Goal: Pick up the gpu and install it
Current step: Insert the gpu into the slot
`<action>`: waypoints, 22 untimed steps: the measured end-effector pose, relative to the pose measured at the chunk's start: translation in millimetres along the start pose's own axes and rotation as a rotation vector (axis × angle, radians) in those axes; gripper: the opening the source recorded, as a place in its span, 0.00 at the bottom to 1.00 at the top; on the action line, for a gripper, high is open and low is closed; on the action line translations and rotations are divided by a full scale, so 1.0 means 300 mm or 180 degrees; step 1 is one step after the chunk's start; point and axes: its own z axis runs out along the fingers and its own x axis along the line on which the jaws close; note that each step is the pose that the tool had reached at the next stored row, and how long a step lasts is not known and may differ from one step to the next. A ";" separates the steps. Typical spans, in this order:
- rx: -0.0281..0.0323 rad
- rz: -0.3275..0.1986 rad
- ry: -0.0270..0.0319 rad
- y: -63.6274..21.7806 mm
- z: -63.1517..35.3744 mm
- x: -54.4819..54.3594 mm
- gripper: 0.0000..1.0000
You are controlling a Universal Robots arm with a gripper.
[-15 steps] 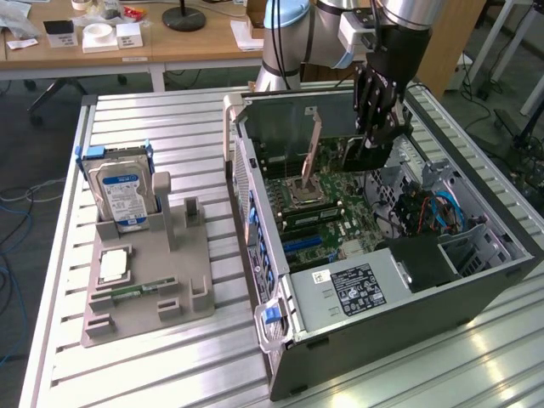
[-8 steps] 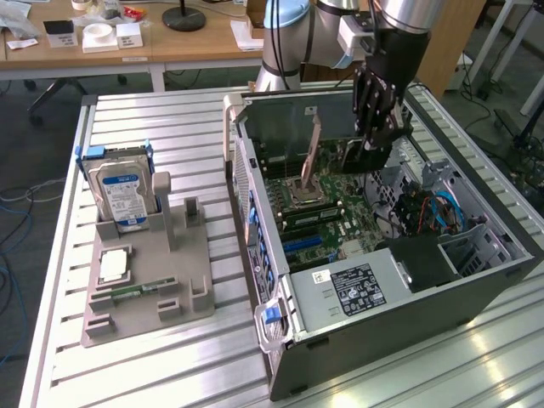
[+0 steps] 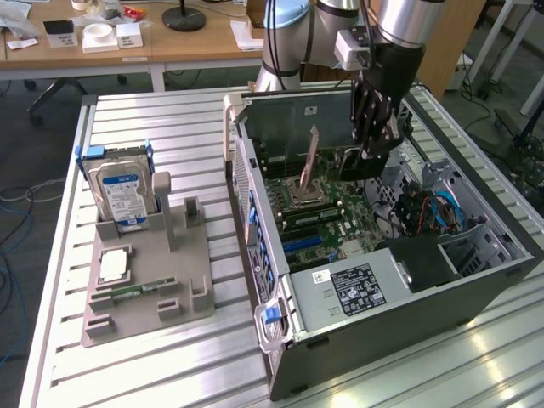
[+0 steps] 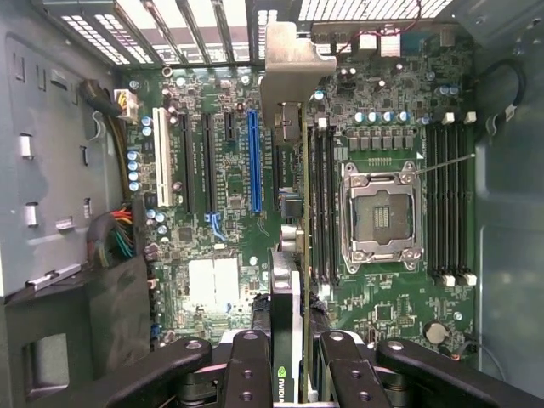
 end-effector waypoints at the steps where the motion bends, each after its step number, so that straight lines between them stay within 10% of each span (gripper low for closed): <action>1: 0.0000 0.0000 0.0000 0.000 0.006 0.000 0.27; 22: 0.0000 0.0000 0.0000 0.000 0.027 0.001 0.27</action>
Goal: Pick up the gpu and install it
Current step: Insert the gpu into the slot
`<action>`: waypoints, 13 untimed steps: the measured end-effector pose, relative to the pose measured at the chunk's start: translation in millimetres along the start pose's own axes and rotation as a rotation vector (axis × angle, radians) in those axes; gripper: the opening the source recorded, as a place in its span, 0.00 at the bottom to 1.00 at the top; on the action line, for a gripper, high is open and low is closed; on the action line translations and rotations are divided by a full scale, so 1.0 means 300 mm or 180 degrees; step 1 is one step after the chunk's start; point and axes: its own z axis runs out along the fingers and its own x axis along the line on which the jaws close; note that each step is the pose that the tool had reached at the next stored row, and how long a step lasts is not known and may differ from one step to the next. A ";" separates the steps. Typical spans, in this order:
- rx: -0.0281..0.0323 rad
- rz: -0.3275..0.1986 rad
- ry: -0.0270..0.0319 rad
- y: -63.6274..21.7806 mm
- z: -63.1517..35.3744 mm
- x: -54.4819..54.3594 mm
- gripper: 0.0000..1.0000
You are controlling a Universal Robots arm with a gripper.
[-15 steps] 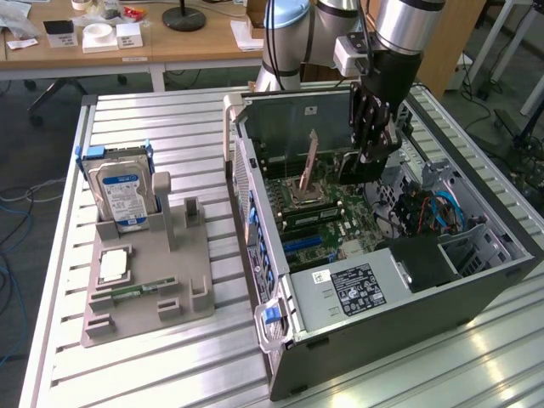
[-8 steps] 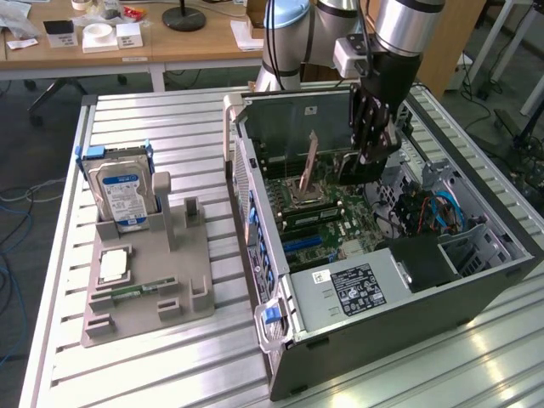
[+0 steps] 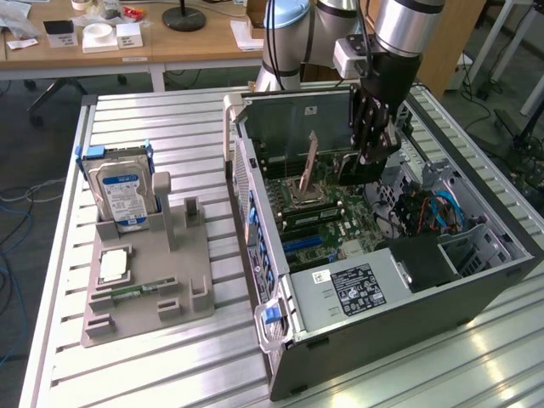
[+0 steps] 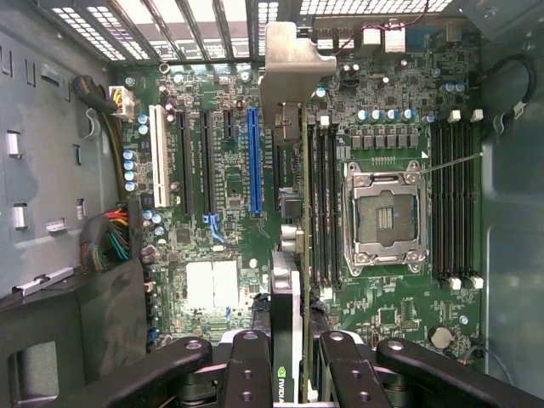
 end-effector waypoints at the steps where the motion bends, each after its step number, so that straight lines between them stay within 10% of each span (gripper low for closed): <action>1: 0.0000 0.0001 -0.0001 0.001 0.001 0.000 0.27; 13: 0.0000 0.0000 0.0000 0.013 0.039 0.010 0.27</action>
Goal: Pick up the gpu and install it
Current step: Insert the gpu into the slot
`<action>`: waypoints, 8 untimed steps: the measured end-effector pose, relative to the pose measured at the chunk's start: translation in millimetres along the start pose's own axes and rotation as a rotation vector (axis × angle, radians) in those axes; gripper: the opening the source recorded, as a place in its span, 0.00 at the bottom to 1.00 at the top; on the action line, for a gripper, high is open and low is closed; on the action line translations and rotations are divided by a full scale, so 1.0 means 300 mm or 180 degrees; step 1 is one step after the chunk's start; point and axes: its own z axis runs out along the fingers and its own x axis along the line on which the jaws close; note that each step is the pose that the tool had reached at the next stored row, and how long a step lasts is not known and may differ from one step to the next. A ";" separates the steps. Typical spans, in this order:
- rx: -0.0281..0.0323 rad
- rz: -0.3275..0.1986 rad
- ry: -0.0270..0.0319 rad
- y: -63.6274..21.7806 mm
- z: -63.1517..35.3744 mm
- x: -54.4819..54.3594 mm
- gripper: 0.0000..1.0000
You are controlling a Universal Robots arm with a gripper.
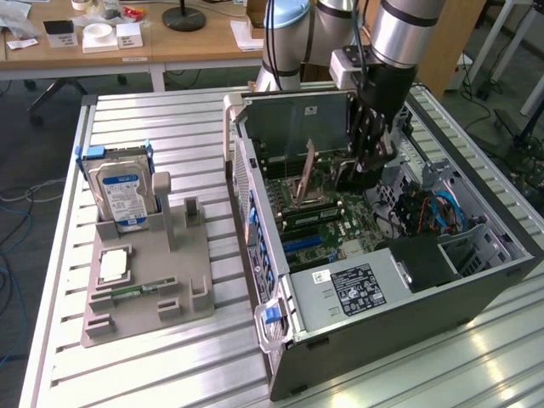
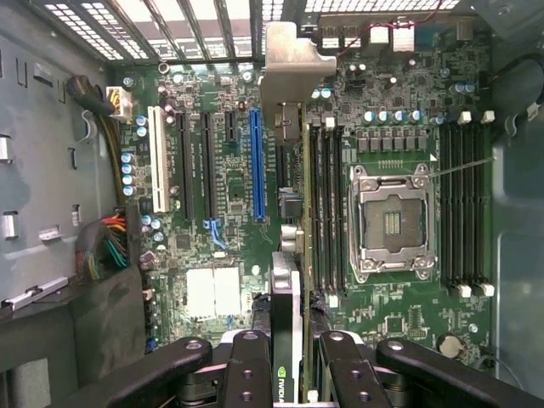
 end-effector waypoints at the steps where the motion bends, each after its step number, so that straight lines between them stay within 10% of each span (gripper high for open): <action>1: 0.0000 0.0000 0.0000 0.003 0.004 0.001 0.27; 8: 0.0000 -0.0001 -0.0003 0.032 0.013 0.009 0.27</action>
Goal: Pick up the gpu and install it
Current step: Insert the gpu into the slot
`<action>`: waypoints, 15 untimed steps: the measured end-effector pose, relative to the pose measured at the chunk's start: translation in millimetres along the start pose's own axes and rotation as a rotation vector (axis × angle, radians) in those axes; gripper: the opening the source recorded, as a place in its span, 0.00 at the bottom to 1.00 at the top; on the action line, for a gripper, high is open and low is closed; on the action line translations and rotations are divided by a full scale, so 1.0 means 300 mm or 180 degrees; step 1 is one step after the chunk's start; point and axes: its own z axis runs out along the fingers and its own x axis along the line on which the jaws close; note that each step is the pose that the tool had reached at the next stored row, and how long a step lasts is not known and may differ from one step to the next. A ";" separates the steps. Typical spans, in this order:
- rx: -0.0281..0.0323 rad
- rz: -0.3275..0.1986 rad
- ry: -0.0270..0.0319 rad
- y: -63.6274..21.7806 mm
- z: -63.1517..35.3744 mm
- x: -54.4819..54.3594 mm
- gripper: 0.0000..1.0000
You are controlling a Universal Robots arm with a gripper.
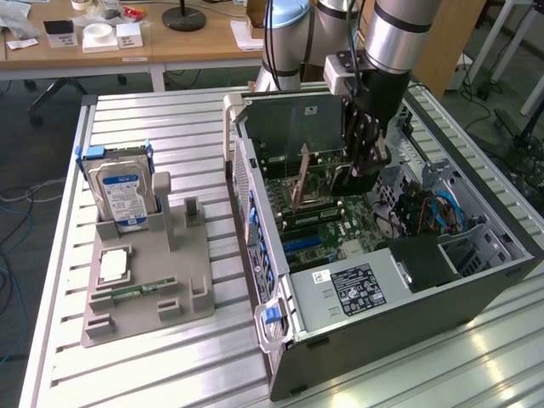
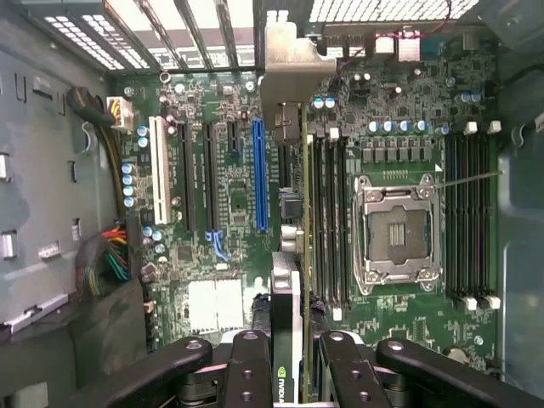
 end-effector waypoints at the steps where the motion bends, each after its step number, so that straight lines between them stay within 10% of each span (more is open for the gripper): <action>1: 0.0000 0.0000 -0.0001 0.005 0.000 0.001 0.27; 15: 0.0000 0.0000 -0.0001 0.039 0.008 0.040 0.27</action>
